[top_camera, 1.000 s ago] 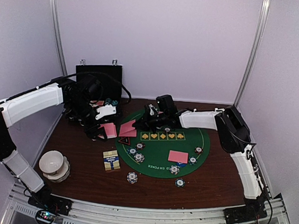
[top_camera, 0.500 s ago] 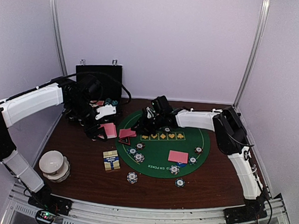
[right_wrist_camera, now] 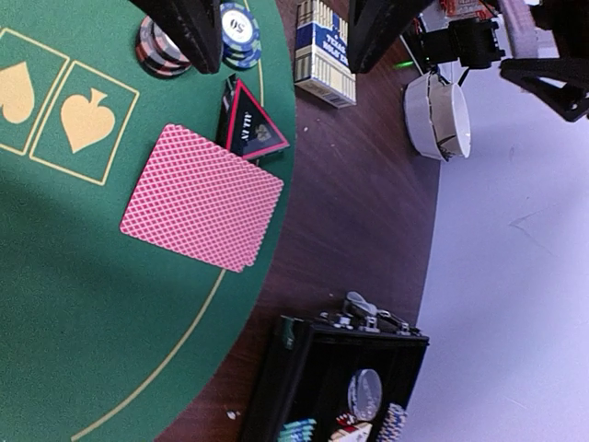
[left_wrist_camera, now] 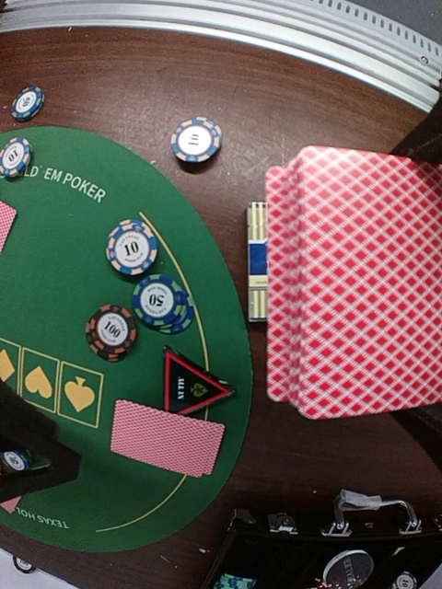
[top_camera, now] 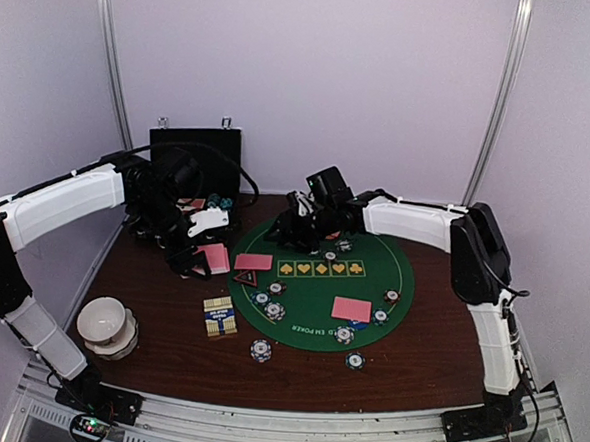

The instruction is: Distribute texas hold em gaming equipment

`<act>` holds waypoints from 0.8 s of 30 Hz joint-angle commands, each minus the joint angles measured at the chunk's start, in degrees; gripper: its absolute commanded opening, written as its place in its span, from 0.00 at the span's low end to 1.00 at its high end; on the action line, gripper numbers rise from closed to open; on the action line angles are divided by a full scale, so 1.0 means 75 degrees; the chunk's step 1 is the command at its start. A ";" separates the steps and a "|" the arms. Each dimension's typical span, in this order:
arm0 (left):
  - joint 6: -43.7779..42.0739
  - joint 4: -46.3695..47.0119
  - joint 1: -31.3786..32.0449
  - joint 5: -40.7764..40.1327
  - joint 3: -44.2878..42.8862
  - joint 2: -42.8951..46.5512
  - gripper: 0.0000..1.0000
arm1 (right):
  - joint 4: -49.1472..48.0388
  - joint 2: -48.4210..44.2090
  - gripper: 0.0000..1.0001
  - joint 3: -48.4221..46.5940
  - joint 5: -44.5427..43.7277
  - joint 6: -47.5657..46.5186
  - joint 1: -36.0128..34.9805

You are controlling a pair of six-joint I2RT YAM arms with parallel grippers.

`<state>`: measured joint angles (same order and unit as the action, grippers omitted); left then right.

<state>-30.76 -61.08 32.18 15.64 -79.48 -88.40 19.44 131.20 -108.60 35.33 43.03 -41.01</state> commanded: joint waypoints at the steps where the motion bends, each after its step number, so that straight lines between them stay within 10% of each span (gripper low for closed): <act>1: -0.0093 0.0082 -0.0026 0.0176 -0.0084 0.0210 0.00 | 0.0044 -0.0888 0.53 0.0569 -0.0074 -0.0332 0.0022; 24: -0.0032 0.0089 -0.0026 0.0329 -0.0289 0.0086 0.00 | -0.4268 -0.2060 0.72 0.2835 0.1527 0.2101 -0.1267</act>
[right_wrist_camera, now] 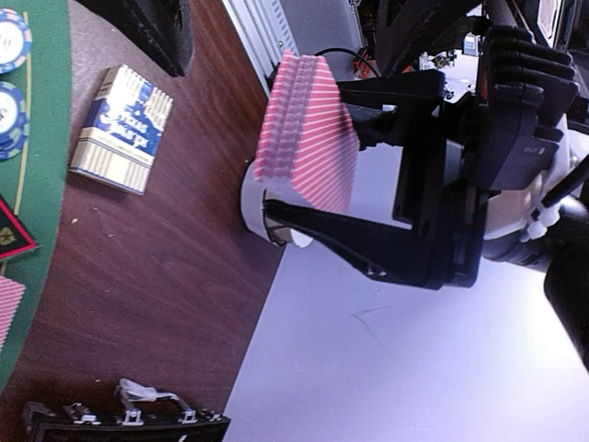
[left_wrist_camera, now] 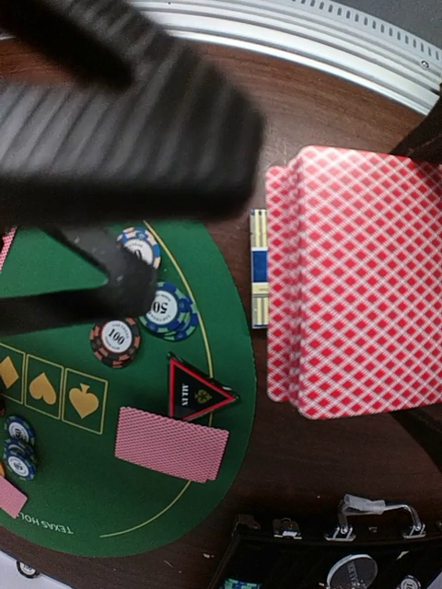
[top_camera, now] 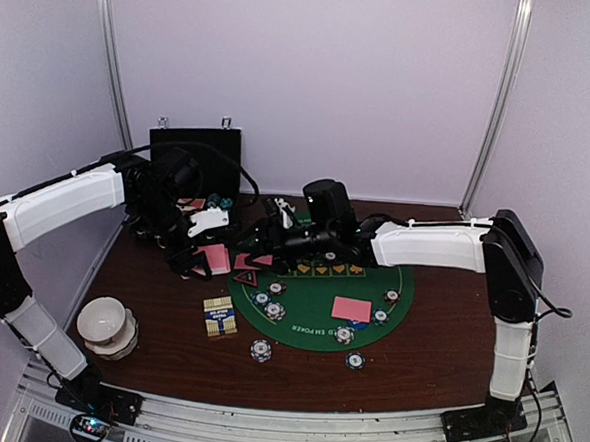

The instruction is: Distribute texas hold em gaming equipment

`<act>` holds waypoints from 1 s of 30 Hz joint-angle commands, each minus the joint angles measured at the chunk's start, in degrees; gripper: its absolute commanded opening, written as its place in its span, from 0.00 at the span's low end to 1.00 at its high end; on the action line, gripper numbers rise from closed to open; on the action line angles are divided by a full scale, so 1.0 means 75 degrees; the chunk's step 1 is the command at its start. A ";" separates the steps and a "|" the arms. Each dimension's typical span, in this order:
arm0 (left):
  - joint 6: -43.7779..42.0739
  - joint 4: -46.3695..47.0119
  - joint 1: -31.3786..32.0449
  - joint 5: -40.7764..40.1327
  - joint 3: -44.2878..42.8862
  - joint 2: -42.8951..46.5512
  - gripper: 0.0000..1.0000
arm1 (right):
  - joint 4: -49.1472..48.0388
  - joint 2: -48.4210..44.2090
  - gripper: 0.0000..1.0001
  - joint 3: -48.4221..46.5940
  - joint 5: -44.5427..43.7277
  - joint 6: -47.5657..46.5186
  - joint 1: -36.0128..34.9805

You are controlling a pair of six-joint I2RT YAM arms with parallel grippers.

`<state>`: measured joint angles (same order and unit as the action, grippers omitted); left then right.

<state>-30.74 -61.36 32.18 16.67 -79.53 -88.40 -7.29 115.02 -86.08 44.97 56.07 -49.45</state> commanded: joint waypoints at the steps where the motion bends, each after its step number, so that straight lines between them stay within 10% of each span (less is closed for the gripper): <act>1: -0.0037 0.0120 -0.0026 0.0196 -0.0289 0.0091 0.00 | -0.0713 0.0172 0.72 -0.0230 0.0258 0.0384 -0.0190; 30: -0.0038 0.0075 -0.0026 0.0280 -0.0283 0.0196 0.00 | -0.1289 0.1552 0.68 -0.1125 0.0606 0.1178 -0.0555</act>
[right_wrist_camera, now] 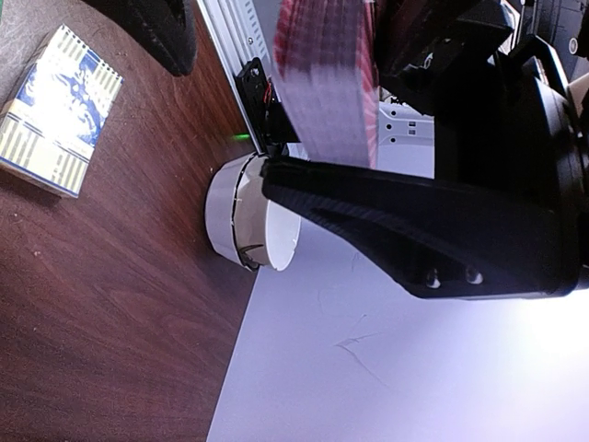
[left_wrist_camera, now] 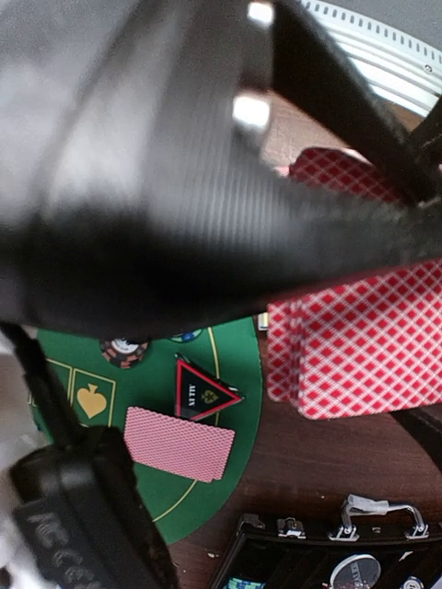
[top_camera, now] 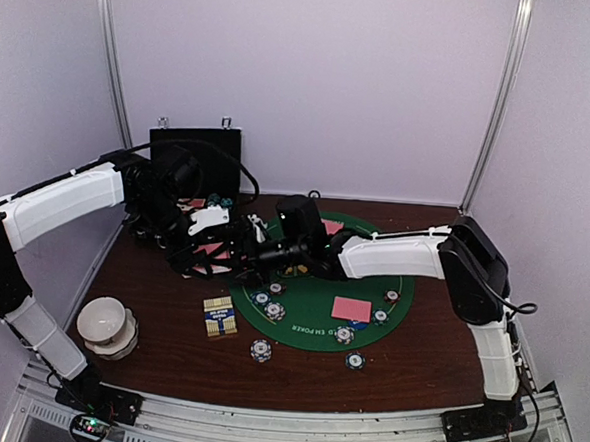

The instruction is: Distribute texas hold em gaming equipment

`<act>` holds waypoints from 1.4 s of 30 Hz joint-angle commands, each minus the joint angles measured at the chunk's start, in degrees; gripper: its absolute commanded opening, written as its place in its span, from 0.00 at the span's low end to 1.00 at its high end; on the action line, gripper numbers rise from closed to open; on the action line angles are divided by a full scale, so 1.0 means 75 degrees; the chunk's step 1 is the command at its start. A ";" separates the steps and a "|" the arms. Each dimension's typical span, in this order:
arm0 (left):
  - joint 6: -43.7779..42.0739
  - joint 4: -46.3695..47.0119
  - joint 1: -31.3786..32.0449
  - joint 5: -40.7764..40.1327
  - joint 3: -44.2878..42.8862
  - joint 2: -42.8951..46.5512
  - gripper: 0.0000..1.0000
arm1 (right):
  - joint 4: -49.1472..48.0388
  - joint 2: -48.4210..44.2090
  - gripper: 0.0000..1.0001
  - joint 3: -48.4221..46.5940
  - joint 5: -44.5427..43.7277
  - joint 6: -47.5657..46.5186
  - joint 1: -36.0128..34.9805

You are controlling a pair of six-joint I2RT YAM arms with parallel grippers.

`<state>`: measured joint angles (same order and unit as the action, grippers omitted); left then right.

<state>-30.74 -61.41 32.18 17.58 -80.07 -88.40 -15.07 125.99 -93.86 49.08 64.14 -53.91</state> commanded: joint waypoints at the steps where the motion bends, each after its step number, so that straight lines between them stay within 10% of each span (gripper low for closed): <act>1: -0.0044 0.0080 -0.0026 0.0155 -0.0202 0.0198 0.00 | -0.0233 0.0069 0.67 -0.0026 0.0054 0.0083 0.0075; 26: -0.0061 0.0081 -0.0026 0.0100 -0.0104 0.0260 0.00 | -0.0287 -0.0864 0.38 0.0919 -0.0012 -0.0032 0.0696; 42: -0.0074 0.0087 -0.0026 0.0120 -0.0126 0.0212 0.00 | -0.0058 -0.0420 0.51 0.0199 0.0142 -0.0003 0.0309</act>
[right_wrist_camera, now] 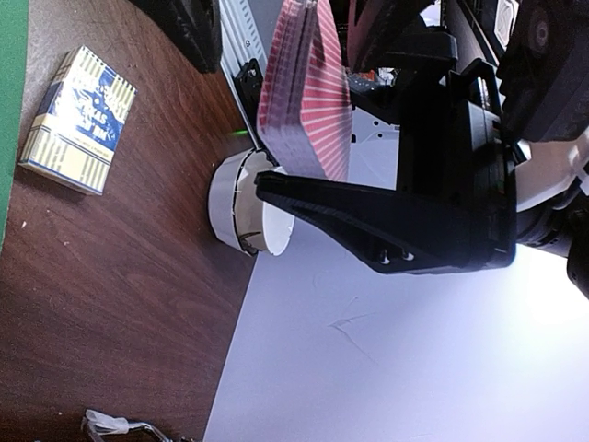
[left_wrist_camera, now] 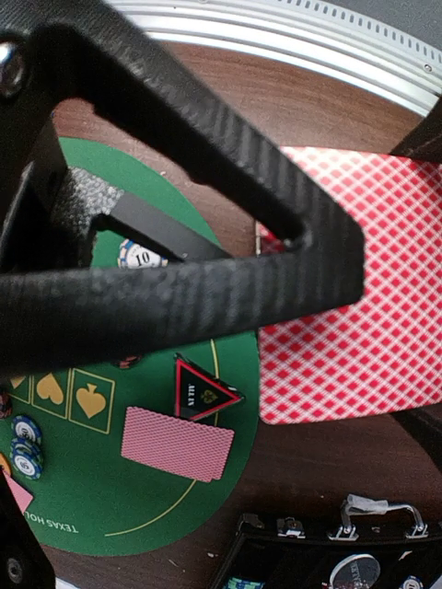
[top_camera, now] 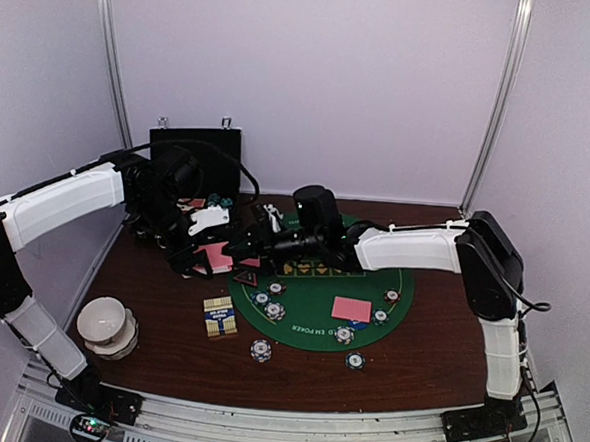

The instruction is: Distribute texas hold em gaming equipment

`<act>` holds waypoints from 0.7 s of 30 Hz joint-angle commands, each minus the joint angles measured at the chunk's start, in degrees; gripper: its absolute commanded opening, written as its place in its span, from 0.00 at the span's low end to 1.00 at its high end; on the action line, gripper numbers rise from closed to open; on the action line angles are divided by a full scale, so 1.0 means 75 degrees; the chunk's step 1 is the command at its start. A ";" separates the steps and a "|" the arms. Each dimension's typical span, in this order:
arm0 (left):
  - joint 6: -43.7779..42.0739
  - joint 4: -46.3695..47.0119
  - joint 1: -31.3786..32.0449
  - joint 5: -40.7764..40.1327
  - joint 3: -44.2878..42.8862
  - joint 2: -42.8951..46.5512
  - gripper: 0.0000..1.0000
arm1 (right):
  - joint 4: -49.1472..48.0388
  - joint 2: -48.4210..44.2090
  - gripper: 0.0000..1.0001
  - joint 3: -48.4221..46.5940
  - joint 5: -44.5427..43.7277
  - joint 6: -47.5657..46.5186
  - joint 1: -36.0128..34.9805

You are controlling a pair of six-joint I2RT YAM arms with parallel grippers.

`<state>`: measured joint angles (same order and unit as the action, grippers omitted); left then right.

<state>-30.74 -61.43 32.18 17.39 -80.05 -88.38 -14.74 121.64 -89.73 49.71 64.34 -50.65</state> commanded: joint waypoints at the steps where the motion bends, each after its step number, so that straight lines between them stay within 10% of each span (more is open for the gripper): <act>1: -0.0073 0.0090 -0.0026 0.0153 -0.0137 0.0202 0.00 | -0.0025 0.0213 0.52 -0.0430 0.0078 -0.0059 -0.0160; 21: -0.0085 0.0069 -0.0026 0.0168 -0.0178 0.0267 0.00 | 0.0128 0.0438 0.46 -0.0230 0.0047 -0.0131 0.0050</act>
<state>-30.74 -61.69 32.18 17.32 -80.05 -88.33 -15.25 126.41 -94.37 51.13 64.66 -51.64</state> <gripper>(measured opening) 0.669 0.471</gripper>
